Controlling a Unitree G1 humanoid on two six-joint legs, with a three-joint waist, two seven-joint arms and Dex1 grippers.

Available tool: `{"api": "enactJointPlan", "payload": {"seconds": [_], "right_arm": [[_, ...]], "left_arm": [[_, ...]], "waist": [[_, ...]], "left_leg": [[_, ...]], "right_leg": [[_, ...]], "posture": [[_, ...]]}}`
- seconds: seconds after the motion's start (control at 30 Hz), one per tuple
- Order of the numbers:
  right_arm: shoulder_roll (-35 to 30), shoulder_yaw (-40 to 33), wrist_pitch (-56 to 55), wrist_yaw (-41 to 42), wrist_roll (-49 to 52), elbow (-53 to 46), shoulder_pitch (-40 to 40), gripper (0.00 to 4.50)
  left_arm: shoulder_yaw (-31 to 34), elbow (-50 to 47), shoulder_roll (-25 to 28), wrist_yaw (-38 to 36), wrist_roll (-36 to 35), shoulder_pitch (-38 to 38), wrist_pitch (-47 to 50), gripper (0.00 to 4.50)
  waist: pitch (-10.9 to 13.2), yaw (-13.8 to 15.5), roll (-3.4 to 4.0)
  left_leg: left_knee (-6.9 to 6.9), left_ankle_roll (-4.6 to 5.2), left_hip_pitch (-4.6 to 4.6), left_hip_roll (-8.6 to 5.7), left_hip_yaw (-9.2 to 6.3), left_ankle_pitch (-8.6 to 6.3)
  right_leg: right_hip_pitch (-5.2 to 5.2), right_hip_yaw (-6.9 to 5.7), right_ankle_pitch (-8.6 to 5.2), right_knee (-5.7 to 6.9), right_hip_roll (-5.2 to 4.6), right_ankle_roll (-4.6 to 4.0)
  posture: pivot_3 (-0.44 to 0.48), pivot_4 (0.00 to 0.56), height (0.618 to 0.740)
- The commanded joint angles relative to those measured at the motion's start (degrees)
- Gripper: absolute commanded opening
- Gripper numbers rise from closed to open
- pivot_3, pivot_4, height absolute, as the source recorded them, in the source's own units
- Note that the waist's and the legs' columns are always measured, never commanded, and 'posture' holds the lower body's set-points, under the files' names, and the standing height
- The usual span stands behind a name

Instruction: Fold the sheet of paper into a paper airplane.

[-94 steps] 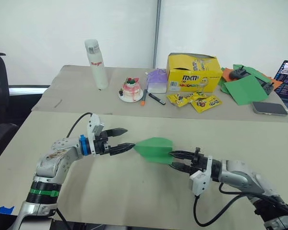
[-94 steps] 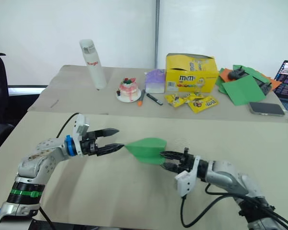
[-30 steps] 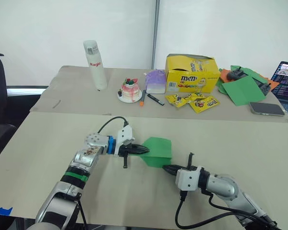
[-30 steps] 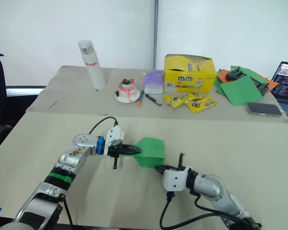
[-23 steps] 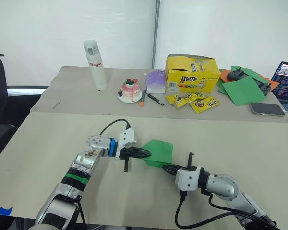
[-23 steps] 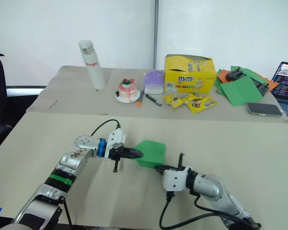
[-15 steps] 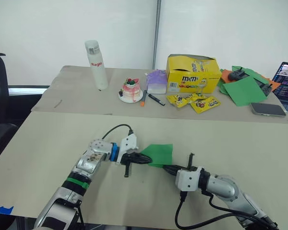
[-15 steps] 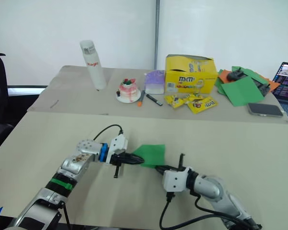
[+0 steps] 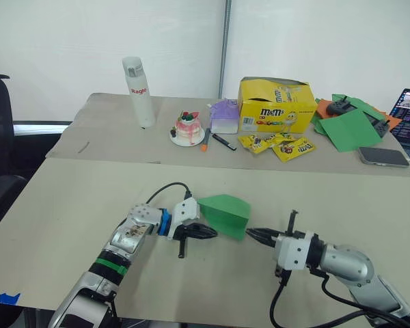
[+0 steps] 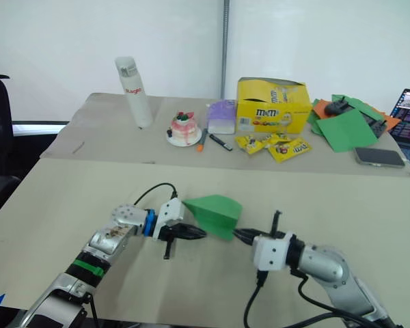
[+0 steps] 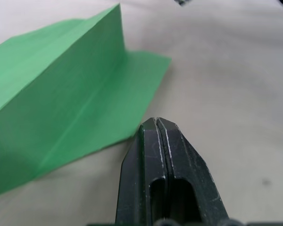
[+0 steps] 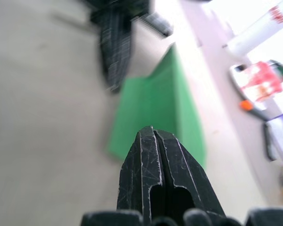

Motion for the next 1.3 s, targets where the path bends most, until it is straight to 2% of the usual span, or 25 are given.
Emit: {"api": "enactJointPlan", "payload": {"seconds": [0.03, 0.17, 0.27, 0.6, 0.87, 1.3], "right_arm": [[1.3, -0.8, 2.9, -1.1, 0.1, -1.4, -2.5, 0.0], [2.5, -0.2, 4.3, -1.6, -1.6, 1.4, -5.4, 0.0], [3.1, 0.5, 5.7, -1.1, -2.7, 3.2, -7.5, 0.0], [4.4, 2.1, 12.0, 1.1, -2.5, 5.6, -11.1, 0.0], [4.6, 2.5, 13.7, 3.9, -0.3, 2.7, -7.0, 0.0], [5.4, 3.1, 11.2, 2.8, -1.0, 2.4, -1.4, 0.0]], "left_arm": [[4.2, -5.5, -0.1, 0.6, -5.7, -0.4, 4.5, 0.03], [5.1, -6.7, -0.5, 4.2, -5.7, -0.4, 7.2, 0.03], [2.7, -5.4, -0.1, 7.2, -1.5, 0.3, 6.4, 0.03], [-3.4, -7.6, 2.4, 10.9, 4.0, 4.6, 12.2, 0.03], [-3.7, -9.4, 2.0, 12.3, 2.8, 5.5, 16.0, 0.03], [-4.3, -9.4, 2.2, 11.3, 2.2, 4.2, 18.6, 0.03]], "waist": [[0.0, 0.1, 0.01], [0.0, 0.3, 0.02], [0.0, 0.3, 0.02], [0.0, 0.3, 0.07], [-0.1, 0.3, 0.1], [-0.1, 0.4, 0.13]], "left_leg": [[0.0, 0.0, -0.01, 0.0, 0.0, 0.0], [0.02, 0.0, -0.01, -0.02, -0.03, 0.0], [0.02, 0.0, -0.01, -0.06, -0.02, 0.0], [0.01, 0.0, 0.02, -0.03, -0.03, 0.0], [0.01, 0.02, 0.03, -0.03, -0.03, -0.01], [0.02, 0.02, 0.07, -0.05, -0.03, -0.01]], "right_leg": [[-0.01, 0.0, 0.0, 0.02, -0.01, 0.0], [0.01, 0.0, 0.0, -0.01, -0.04, 0.0], [0.02, 0.01, 0.0, -0.01, -0.05, 0.01], [0.02, 0.02, 0.0, 0.01, -0.05, 0.0], [0.05, 0.02, 0.0, -0.01, -0.05, 0.01], [0.12, 0.0, -0.02, -0.03, -0.08, 0.04]], "posture": [[0.0, 0.15, 0.722], [0.0, 0.15, 0.722], [0.0, 0.15, 0.722], [0.0, 0.15, 0.722], [0.0, 0.15, 0.722], [0.0, 0.15, 0.722]]}}
